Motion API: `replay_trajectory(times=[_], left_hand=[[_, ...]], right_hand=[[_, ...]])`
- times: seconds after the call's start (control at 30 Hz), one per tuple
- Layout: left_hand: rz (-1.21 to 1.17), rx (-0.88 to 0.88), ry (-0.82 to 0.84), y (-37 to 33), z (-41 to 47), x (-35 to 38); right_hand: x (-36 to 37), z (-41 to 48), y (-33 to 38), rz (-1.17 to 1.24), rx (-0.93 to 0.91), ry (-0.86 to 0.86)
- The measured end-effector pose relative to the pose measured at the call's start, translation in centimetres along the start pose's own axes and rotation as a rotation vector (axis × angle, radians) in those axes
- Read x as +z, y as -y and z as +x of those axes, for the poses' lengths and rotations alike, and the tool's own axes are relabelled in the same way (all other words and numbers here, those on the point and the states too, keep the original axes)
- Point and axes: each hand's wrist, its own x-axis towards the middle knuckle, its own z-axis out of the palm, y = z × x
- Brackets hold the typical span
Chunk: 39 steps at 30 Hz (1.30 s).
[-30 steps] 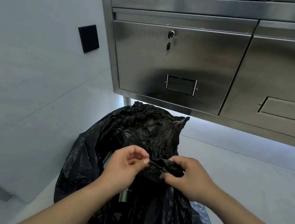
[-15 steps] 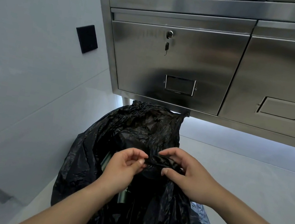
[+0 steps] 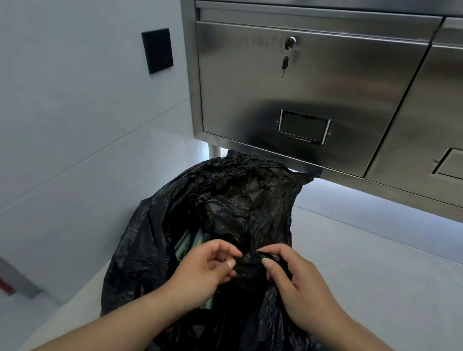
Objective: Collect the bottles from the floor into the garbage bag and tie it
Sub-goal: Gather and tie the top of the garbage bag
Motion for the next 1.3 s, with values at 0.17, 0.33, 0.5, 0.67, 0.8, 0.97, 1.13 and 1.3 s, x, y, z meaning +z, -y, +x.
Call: replay_trajectory(times=[0.17, 0.33, 0.5, 0.67, 0.8, 0.97, 1.13, 1.3], left_hand=[[0.212, 0.052, -0.037, 0.5, 1.8, -3.5], [0.602, 0.159, -0.235, 2.4, 4.5, -8.2], [0.856, 0.107, -0.410, 6.0, 6.1, -10.9], [0.722, 0.040, -0.419, 8.0, 7.1, -11.4], [0.624, 0.047, -0.303, 7.6, 6.9, -10.7], [0.646, 0.146, -0.219, 4.8, 5.8, -8.8], [0.607, 0.203, -0.194, -0.3, 4.9, -5.8], [0.598, 0.270, -0.160, -5.4, 3.9, -1.3]], right_hand=[[2.0, 1.3, -0.6, 0.003, 0.024, -0.034], [3.6, 2.6, -2.3, 0.007, 0.072, -0.102], [4.4, 2.7, -3.8, -0.016, 0.111, -0.169], [4.4, 1.9, -4.9, -0.056, 0.147, -0.200], [2.9, 1.4, -5.7, -0.124, 0.174, -0.230], [-1.5, 0.8, -6.1, -0.213, 0.161, -0.305], [-7.1, -0.3, -5.8, -0.240, 0.128, -0.389], [-13.1, -2.5, -6.7, -0.315, 0.107, -0.453]])
